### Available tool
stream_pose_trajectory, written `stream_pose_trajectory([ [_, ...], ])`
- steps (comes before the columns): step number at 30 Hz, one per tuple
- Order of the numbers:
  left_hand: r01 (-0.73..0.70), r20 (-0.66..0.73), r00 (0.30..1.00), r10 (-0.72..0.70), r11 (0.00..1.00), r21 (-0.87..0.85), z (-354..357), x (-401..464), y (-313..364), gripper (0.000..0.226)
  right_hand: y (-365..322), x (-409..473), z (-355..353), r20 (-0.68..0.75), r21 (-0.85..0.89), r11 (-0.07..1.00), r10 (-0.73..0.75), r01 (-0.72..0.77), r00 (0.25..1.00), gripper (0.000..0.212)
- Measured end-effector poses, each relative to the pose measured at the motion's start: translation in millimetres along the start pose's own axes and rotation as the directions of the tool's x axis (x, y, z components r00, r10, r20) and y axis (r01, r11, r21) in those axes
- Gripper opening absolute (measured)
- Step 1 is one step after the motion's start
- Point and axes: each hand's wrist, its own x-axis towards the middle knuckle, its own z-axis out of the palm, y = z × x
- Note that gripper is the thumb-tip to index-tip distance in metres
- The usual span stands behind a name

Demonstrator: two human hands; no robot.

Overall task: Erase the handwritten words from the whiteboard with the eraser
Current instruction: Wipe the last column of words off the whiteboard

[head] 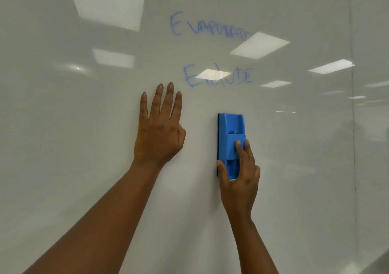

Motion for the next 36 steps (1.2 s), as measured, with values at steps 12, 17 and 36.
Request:
stream_pose_trajectory([
  [12, -0.004, 0.01, 1.0, 0.004, 1.0, 0.016, 1, 0, -1, 0.061, 0, -16, 0, 0.058, 0.048, 0.997, 0.061, -0.064, 0.996, 0.075],
  [17, 0.002, 0.01, 1.0, -0.002, 1.0, 0.025, -1, 0, 1, 0.06, 0, -27, 5, -0.07, 0.061, 0.997, 0.054, -0.049, 0.996, 0.062],
  [36, -0.015, -0.016, 1.0, 0.016, 0.999, 0.047, 1, -1, 2, 0.061, 25, 56, -1, -0.074, 0.015, 0.992, -0.121, 0.123, 0.99, 0.064],
])
